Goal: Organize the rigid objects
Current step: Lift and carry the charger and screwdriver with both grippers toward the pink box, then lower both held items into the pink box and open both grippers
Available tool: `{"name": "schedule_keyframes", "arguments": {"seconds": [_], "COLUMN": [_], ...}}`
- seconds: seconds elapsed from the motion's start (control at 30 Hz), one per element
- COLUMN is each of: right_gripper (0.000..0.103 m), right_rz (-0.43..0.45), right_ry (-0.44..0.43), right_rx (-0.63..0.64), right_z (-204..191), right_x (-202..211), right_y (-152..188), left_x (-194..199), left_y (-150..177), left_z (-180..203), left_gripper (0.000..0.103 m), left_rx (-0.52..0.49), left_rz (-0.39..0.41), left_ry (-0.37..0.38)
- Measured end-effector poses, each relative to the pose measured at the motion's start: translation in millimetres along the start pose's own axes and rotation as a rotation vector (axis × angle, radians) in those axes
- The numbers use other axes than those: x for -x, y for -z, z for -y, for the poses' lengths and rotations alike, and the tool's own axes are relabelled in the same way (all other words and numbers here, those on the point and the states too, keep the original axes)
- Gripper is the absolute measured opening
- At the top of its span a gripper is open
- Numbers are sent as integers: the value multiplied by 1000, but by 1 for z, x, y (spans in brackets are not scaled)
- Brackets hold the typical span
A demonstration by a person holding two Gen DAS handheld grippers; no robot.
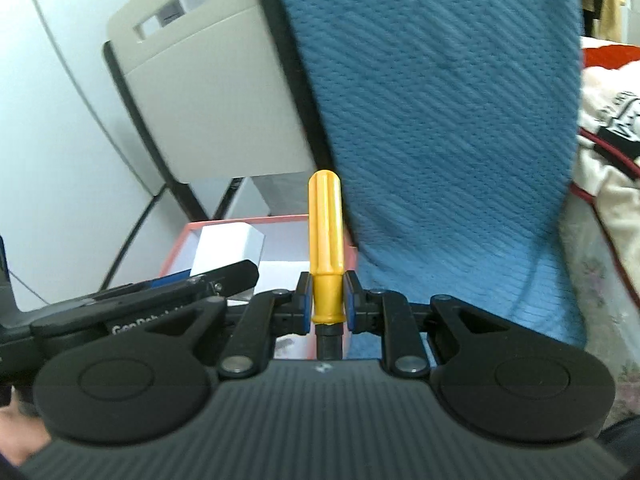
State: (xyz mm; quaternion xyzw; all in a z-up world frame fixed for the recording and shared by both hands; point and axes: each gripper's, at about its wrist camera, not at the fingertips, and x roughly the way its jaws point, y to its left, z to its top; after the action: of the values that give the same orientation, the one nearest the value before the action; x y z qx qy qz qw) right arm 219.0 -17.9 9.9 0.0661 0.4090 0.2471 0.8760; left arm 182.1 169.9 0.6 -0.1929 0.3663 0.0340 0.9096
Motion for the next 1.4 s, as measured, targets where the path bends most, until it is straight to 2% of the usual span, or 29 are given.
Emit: {"name": "schedule_keyframes", "arguments": {"seconds": [0.13,0.23,0.6,0.8,1.03,1.2,1.27,1.4], "right_gripper": [20,20,20,20,20,17,20,20], "right_rz": [-8,-28,-168,-254,-324,-318,-315,-303], "right_ry": [-44,-44,-10,43,84,87,88,70], "right_rx": [37,65,88,95,90,109,110,105], "right_z": [-27,-42,-67,-70,-66,-69,-68,-69], "right_x": [-13,-29,-106,-146,-171,-174,-173,-165], "right_y": [0,2,37,64,79,78,76,70], "left_x": [8,4,-40,-69,-94,-99,-98,-90], "left_y": [-2,3,36,52,63,68,68,63], "left_z": [-33,-62,-137,-155,-164,-165,-165,-161], "left_gripper": [57,57,57,57,57,57,57,57], "left_rx": [37,80,132,133,124,127,130,134], "left_rz": [11,-5,-143,-223,-292,-307,-299,-287], "left_ry": [-29,-39,-78,-84,-92,-100,-96,-102]}}
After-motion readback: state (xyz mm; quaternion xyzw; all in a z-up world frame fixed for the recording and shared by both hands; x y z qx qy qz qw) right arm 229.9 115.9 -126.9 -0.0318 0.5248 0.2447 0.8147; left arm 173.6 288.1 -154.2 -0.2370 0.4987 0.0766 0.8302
